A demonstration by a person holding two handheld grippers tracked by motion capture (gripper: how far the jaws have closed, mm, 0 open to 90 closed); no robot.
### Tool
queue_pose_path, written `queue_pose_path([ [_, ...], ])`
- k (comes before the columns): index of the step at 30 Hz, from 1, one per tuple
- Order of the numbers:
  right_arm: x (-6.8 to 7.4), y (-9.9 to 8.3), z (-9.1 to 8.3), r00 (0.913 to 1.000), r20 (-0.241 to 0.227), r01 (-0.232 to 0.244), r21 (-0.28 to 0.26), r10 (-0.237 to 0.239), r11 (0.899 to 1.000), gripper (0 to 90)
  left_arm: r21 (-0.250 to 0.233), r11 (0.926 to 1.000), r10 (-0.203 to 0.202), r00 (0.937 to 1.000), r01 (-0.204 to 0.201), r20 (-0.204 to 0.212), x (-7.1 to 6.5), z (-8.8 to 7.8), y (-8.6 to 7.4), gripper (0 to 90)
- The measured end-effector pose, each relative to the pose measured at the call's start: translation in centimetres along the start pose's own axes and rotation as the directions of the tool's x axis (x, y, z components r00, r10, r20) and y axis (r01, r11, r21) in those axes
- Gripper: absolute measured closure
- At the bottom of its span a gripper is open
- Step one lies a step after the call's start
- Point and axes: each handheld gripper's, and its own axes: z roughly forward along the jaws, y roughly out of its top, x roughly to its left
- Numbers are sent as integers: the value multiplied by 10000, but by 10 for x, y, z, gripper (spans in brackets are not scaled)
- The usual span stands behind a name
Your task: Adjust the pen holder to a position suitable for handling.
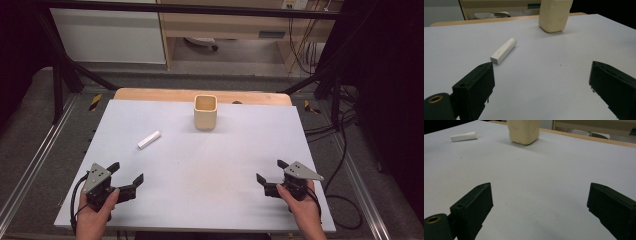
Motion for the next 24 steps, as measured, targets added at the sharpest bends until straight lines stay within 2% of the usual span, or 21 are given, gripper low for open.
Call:
queue_pose_path([
  [5, -1, -2, 1, 10000, 20, -71, 177, 71, 9998, 53, 203, 9998, -28, 10000, 26, 64, -1, 4, 0, 76],
  [9, -2, -3, 5, 10000, -16, -36, 368, 37, 9993, 51, 272, 9995, 165, 9998, -168, 107, -2, 7, 5, 77],
  [11, -2, -3, 5, 10000, -47, -43, 322, 45, 9995, 52, 365, 9983, 455, 9990, -455, -3, -3, 9, 12, 78],
  [18, 1, -4, 7, 9997, -232, -59, 528, 71, 9986, 47, 679, 9961, 562, 9983, -571, 150, -4, 16, 15, 78],
  [21, 1, -4, 9, 9996, -272, 40, 619, -23, 9981, 46, 930, 9936, 625, 9978, -641, 200, -2, 22, 19, 80],
  [22, 2, -4, 9, 9996, -294, 49, 642, -30, 9979, 47, 1120, 9898, 854, 9960, -879, 272, 0, 27, 24, 86],
  [24, 2, -5, 10, 9988, -478, 132, 811, -94, 9966, 49, 1253, 9867, 1012, 9945, -1036, 253, 2, 33, 27, 87],
])
